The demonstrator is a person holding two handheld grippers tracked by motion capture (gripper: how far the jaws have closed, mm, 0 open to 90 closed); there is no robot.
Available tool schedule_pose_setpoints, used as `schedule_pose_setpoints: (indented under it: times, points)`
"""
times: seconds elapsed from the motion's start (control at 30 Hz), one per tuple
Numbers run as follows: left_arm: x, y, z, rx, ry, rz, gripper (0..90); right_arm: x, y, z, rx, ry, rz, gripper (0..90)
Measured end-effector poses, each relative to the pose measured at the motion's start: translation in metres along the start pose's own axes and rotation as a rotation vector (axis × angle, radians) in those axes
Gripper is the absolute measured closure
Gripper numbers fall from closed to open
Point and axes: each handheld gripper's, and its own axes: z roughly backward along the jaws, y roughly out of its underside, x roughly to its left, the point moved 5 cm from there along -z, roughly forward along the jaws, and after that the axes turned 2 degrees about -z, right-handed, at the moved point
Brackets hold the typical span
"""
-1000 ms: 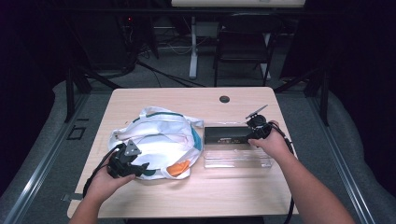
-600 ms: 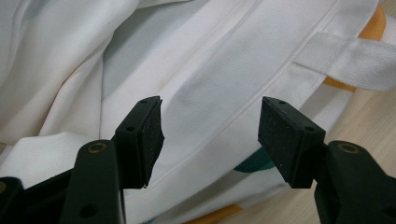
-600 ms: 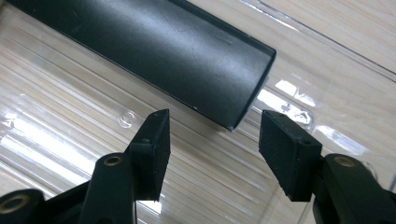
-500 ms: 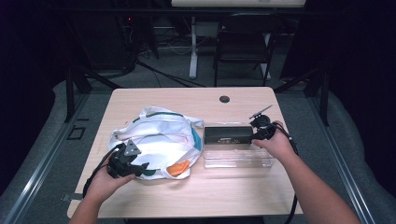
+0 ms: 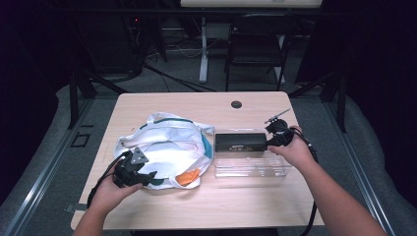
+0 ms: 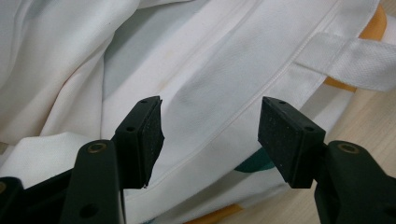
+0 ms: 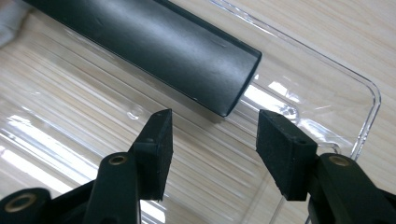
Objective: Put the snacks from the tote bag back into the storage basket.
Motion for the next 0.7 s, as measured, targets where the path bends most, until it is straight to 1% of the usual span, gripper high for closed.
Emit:
schedule_pose_setpoints:
  times: [0.03,0.13,0.2,0.23,0.27,0.37,0.6,0.63,0.7]
  points:
    - [0.000,0.000,0.000,0.000,0.000,0.001,39.9,0.002,-0.001,0.001,-0.008,-0.001,0.000,46.3]
    - [0.000,0.000,0.000,0.002,-0.001,0.001,39.9,0.007,-0.002,0.006,0.003,-0.008,0.028,47.4]
    - [0.000,0.000,0.000,0.002,-0.001,0.001,39.9,0.011,-0.002,0.008,-0.005,-0.012,0.033,48.2]
    - [0.000,0.000,0.000,0.002,-0.002,0.001,39.9,0.015,-0.003,0.009,-0.018,-0.018,0.030,48.6]
    - [0.000,0.000,0.000,0.002,-0.002,0.001,39.9,0.017,-0.003,0.012,-0.012,-0.019,0.039,49.1]
    - [0.000,0.000,0.000,0.004,-0.002,-0.002,39.9,0.025,-0.004,0.016,-0.018,-0.031,0.052,50.1]
    - [0.000,0.000,0.000,0.010,-0.002,-0.008,39.9,0.049,-0.006,0.026,-0.047,-0.077,0.102,50.4]
    - [0.000,0.000,0.000,0.010,-0.002,-0.008,39.9,0.052,-0.006,0.027,-0.053,-0.078,0.105,50.4]
    - [0.000,0.001,0.000,0.010,-0.003,-0.008,39.9,0.060,-0.006,0.030,-0.061,-0.097,0.123,50.6]
